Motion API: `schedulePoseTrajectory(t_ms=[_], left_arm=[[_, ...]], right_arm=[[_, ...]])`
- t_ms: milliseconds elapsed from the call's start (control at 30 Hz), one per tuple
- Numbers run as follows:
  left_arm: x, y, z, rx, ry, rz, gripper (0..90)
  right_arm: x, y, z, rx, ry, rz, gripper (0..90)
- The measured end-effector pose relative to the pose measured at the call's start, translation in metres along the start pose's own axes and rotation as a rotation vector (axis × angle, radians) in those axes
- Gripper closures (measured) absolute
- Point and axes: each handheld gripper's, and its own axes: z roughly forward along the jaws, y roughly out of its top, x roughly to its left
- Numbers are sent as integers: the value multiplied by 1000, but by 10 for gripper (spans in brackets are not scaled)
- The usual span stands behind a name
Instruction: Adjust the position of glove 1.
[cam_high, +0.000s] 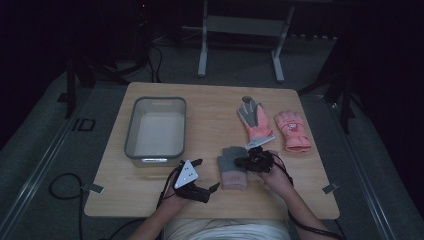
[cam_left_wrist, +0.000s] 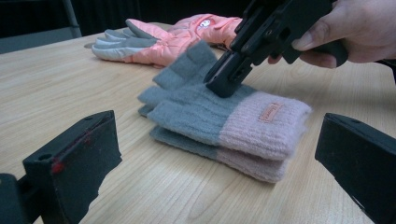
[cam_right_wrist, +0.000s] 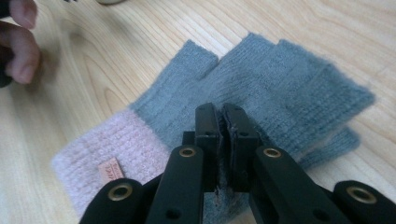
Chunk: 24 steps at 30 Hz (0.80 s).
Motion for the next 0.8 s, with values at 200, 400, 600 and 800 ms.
schedulePoseTrajectory(t_ms=[200, 400, 600, 800], left_arm=[[-5, 2, 5, 72, 43, 55, 0], [-16, 13, 10, 149, -11, 66, 25], [-30, 25, 22, 216, -95, 175, 53], [-40, 40, 49, 281, -201, 337, 163]], right_arm=[[0, -5, 5, 7, -12, 13, 843], [1, -3, -7, -42, -39, -4, 674], [-11, 0, -32, -118, -80, 27, 569], [-26, 2, -41, -142, -109, 84, 550]])
